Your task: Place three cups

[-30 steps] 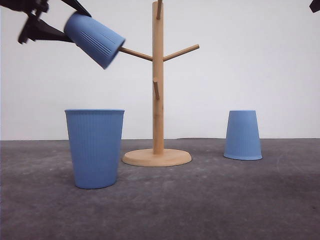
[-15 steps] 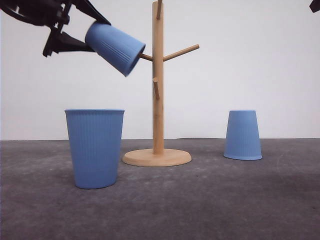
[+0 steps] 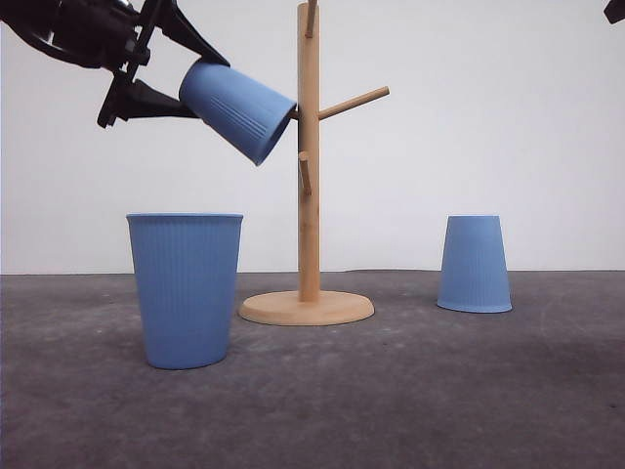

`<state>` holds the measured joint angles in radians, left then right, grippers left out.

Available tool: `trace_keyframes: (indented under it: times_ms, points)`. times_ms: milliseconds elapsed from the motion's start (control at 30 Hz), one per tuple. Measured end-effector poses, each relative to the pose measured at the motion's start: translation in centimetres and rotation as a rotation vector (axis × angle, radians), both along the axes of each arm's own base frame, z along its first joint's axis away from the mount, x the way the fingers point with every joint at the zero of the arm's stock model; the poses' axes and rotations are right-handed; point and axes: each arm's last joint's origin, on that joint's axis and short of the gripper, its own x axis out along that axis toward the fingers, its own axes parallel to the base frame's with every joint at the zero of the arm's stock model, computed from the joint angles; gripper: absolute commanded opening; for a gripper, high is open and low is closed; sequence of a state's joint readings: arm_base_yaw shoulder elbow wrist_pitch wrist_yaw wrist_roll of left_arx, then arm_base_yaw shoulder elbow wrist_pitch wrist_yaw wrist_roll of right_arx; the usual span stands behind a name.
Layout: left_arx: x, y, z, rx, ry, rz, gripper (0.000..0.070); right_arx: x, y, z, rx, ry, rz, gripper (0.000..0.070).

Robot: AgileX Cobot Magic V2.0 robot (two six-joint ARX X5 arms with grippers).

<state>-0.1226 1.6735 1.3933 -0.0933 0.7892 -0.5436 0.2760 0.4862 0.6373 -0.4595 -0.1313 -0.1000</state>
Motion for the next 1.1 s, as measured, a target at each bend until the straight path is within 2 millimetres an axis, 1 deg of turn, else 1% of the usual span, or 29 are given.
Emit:
trace_keyframes:
  times_ms: [67, 100, 133, 267, 300, 400, 467, 567, 833, 1000, 1100]
  points:
    - [0.2, 0.0, -0.3, -0.001, 0.008, -0.002, 0.0448, 0.0, 0.0, 0.0, 0.0, 0.0, 0.0, 0.0445]
    - [0.2, 0.0, -0.3, -0.002, 0.009, -0.001, 0.0476, 0.0, 0.0, 0.0, 0.0, 0.0, 0.0, 0.0445]
    - [0.2, 0.0, -0.3, -0.001, 0.009, -0.001, 0.0487, 0.0, 0.0, 0.0, 0.0, 0.0, 0.0, 0.0445]
    - [0.2, 0.0, -0.3, -0.001, 0.01, -0.001, 0.0491, 0.0, 0.0, 0.0, 0.0, 0.0, 0.0, 0.0445]
    - [0.2, 0.0, -0.3, -0.001, 0.009, -0.002, 0.0504, 0.0, 0.0, 0.0, 0.0, 0.0, 0.0, 0.0445]
    - [0.2, 0.0, -0.3, -0.003, 0.009, -0.006, 0.0573, 0.0, 0.0, 0.0, 0.0, 0.0, 0.0, 0.0445]
    - [0.2, -0.1, -0.3, -0.006, 0.009, -0.013, 0.0576, 0.0, 0.0, 0.0, 0.0, 0.0, 0.0, 0.0445]
    - [0.2, 0.0, -0.3, -0.008, 0.009, -0.017, 0.0606, 0.0, 0.0, 0.0, 0.0, 0.0, 0.0, 0.0445]
    - [0.3, 0.4, 0.2, -0.009, -0.003, -0.006, 0.0606, 0.0, 0.0, 0.0, 0.0, 0.0, 0.0, 0.0445]
    - [0.4, 1.6, 0.0, -0.004, 0.017, 0.025, 0.0604, 0.0, 0.0, 0.0, 0.0, 0.0, 0.0, 0.0445]
    - [0.3, 2.7, -0.5, 0.019, 0.051, 0.044, 0.059, 0.0, 0.0, 0.0, 0.0, 0.001, 0.0, 0.0445]
